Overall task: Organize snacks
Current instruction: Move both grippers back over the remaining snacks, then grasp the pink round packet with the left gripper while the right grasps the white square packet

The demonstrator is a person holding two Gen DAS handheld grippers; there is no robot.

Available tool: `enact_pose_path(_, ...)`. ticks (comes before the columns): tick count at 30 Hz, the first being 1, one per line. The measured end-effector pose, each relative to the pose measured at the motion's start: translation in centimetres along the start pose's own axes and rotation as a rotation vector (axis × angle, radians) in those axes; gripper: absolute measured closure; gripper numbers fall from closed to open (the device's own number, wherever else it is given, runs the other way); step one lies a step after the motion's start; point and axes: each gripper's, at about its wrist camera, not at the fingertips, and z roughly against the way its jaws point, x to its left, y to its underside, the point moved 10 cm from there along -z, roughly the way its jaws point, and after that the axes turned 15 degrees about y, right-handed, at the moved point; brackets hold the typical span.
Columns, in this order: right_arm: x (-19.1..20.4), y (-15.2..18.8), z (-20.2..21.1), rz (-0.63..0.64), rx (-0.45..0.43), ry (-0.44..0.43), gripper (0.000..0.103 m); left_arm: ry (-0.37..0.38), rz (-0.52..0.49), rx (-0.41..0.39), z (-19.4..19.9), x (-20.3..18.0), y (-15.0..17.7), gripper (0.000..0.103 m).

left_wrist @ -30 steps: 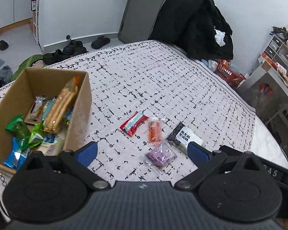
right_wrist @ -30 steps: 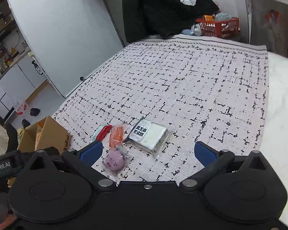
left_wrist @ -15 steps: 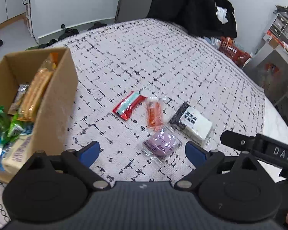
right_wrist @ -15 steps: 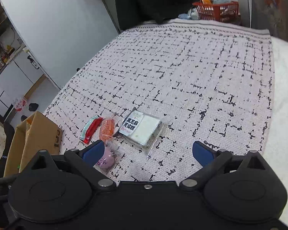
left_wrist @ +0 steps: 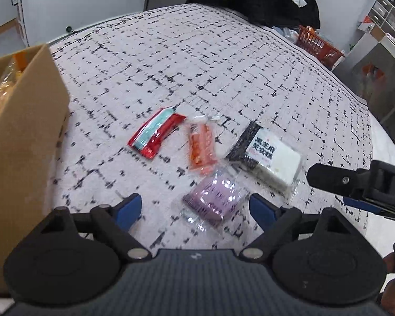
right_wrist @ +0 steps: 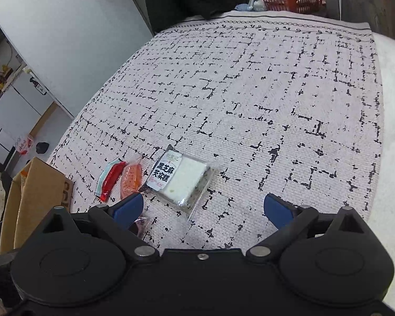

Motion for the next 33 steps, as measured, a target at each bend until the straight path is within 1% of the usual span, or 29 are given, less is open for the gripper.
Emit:
enact_pose_path(4,0.0,-0.1,-0.7,0.007,0.007,0.005,0.004,0.016,-0.008,0.009,-1.1,0.1,0.0,0.018)
enact_pose_path(6,0.1,-0.1,-1.1,0.015,0.014,0.005,0.004,0.009,-0.033,0.005,-1.4,-0.1,0.0,0.018)
enact_pose_path(8,0.4,0.0,-1.4,0.029,0.016,0.005,0.004,0.001,-0.052,-0.003,-1.6,-0.2,0.0,0.022)
enact_pose_path(9,0.5,0.0,-1.5,0.038,0.016,0.005,0.004,-0.003,-0.059,-0.008,-1.6,-0.2,0.0,0.028)
enact_pose_path(10,0.8,0.0,-1.6,0.051,0.016,0.007,0.004,-0.01,-0.069,-0.008,-1.6,-0.2,0.0,0.039)
enact_pose_path(11,0.9,0.0,-1.7,0.064,0.014,0.011,0.004,-0.022,-0.083,-0.007,-1.5,-0.3,0.0,0.045)
enact_pose_path(12,1.2,0.0,-1.8,0.082,0.011,0.017,0.004,-0.03,-0.09,-0.008,-1.4,-0.2,0.0,0.057)
enact_pose_path(13,1.4,0.1,-1.9,0.1,0.007,0.022,0.004,-0.028,-0.081,-0.01,-1.2,0.0,-0.1,0.063)
enact_pose_path(14,1.8,0.1,-2.0,0.118,0.004,0.025,0.004,-0.024,-0.067,-0.011,-1.1,0.3,-0.1,0.067)
enact_pose_path(15,2.1,0.1,-2.0,0.138,-0.002,0.027,0.004,-0.023,-0.057,-0.012,-0.9,0.5,-0.1,0.068)
enact_pose_path(21,3.3,-0.3,-2.5,0.25,-0.049,0.072,0.004,-0.036,0.005,-0.022,0.1,2.0,-0.3,0.069)
enact_pose_path(28,3.9,-0.2,-3.7,0.324,-0.053,0.114,0.004,-0.046,0.022,-0.014,0.5,2.8,-0.4,0.067)
enact_pose_path(29,4.0,-0.2,-3.8,0.333,-0.057,0.122,0.004,-0.055,0.025,-0.013,0.6,2.9,-0.4,0.065)
enact_pose_path(31,4.1,-0.3,-3.9,0.34,-0.064,0.131,0.004,-0.066,0.026,-0.011,0.7,3.1,-0.4,0.054)
enact_pose_path(32,4.2,-0.4,-4.0,0.343,-0.068,0.134,0.004,-0.069,0.025,-0.012,0.7,3.1,-0.4,0.05)
enact_pose_path(33,4.3,-0.5,-4.1,0.347,-0.071,0.136,0.004,-0.073,0.025,-0.015,0.8,3.2,-0.4,0.044)
